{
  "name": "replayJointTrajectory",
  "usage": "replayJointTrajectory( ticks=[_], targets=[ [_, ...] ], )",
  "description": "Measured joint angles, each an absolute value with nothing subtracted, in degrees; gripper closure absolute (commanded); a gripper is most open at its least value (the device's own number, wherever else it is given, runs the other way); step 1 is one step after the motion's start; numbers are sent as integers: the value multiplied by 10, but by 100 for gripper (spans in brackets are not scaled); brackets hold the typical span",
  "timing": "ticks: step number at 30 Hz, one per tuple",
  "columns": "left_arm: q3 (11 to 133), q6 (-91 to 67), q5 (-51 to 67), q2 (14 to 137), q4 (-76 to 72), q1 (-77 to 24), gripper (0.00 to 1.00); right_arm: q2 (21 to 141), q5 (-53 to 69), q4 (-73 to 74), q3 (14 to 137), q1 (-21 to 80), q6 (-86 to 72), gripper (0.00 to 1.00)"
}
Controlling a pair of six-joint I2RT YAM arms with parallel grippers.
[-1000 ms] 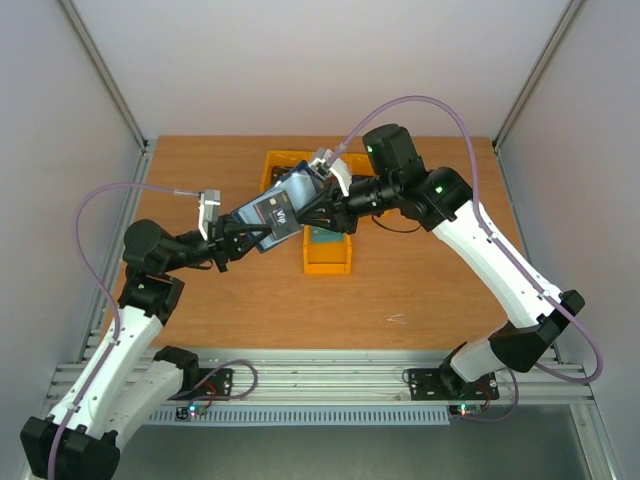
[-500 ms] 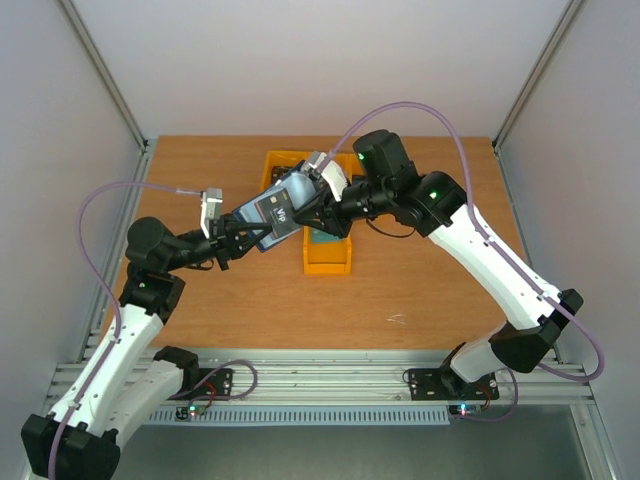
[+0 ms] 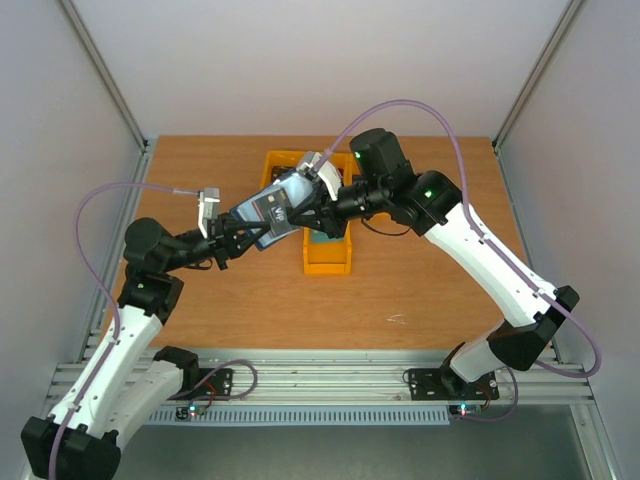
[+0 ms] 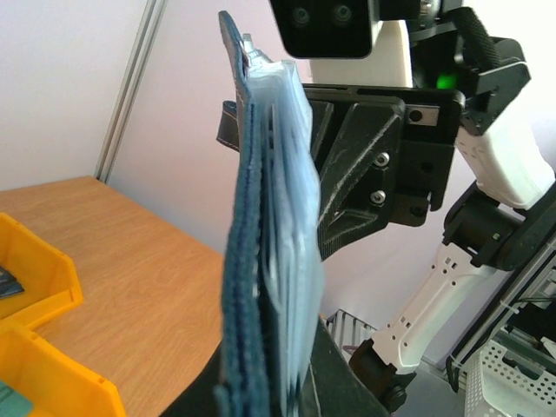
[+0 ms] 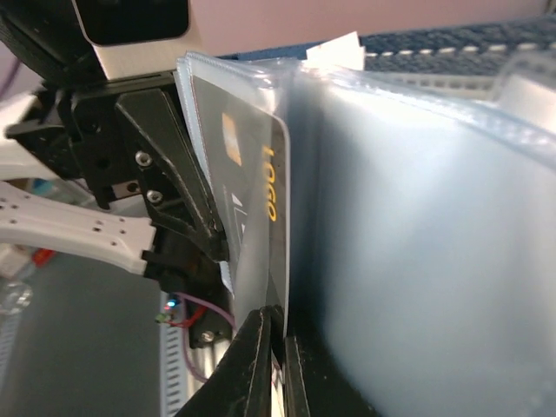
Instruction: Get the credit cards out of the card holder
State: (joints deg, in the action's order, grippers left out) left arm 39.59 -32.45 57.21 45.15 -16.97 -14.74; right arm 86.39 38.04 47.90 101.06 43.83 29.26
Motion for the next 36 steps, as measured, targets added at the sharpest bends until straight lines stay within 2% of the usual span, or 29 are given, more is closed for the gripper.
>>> replayJointTrajectory(
  ticks=[3,8,11,14,17,24,25,28,31,34,36],
  targets=[
    [396,-324,576,446,-174,-147,100,864,423,475,1008,429,279,99],
    [396,-325,582,439,-180,-147,82,864,471,463,1002,419,257,99],
    [394,-323,583,439,-185,-148,80,864,490,457,999,418,245,99],
    [393,-323,587,439,-188,-153,82,864,498,454,997,418,240,99],
    [393,-323,587,439,-190,-155,89,864,504,455,997,411,239,99],
    [392,-325,587,439,-191,-157,92,863,511,467,997,406,248,99],
    [392,-325,587,439,-191,-158,92,863,511,469,998,405,248,99],
    [392,-325,587,439,-191,-159,80,864,512,480,1003,405,257,99],
    [392,-324,589,439,-191,-161,80,863,512,498,1010,401,262,99],
    [392,-323,589,439,-192,-161,86,863,514,511,1016,393,266,99],
    [392,-322,589,439,-192,-161,95,863,517,519,1020,392,267,99]
  ],
)
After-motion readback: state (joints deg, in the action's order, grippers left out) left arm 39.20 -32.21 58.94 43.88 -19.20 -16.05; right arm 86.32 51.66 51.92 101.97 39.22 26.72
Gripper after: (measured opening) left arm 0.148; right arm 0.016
